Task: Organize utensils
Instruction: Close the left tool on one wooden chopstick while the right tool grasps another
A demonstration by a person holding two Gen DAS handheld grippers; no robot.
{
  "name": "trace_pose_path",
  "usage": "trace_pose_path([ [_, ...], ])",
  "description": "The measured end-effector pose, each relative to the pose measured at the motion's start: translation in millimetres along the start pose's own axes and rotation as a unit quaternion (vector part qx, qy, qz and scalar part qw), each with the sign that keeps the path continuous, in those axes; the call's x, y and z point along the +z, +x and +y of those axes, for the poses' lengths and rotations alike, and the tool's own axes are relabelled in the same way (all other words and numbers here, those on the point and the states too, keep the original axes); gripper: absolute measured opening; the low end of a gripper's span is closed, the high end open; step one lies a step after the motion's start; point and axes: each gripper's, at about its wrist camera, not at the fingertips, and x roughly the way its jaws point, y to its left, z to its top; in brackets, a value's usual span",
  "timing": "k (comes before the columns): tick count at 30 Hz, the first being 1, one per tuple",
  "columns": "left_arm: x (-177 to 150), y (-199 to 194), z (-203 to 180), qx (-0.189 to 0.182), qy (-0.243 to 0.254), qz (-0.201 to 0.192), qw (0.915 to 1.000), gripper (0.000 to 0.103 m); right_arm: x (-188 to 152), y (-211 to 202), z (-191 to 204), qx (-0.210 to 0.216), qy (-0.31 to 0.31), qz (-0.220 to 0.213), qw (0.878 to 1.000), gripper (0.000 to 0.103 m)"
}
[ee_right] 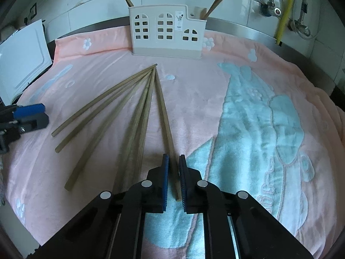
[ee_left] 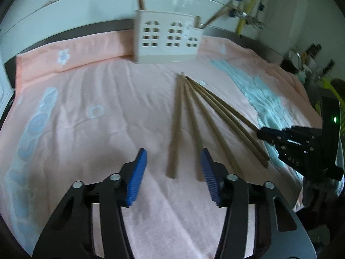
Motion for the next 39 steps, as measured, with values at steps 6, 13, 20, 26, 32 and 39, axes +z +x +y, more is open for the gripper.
trace_pose_path([
  [6,5,23,-8,-0.010,0.016,0.025,0.9995,0.021,0,0,0,0.003,0.002,-0.001,1.000,0.010],
  [13,8,40,-2,0.012,0.009,0.044,0.9989,0.015,0,0,0,0.007,0.007,-0.003,1.000,0.010],
  [20,11,45,-4,0.013,0.020,0.044,0.9987,0.015,0,1,1,0.007,0.007,-0.005,1.000,0.011],
  [26,13,48,-9,0.031,0.029,0.040,0.9983,0.010,0,1,0,0.008,0.006,-0.009,1.000,0.010],
  [32,18,39,-3,0.028,0.004,0.031,0.9991,0.005,2,-4,0,0.013,0.010,-0.015,1.000,0.008],
  [39,32,12,-8,0.017,0.013,-0.002,0.9998,0.005,18,-32,1,0.015,0.003,-0.054,0.998,0.007],
])
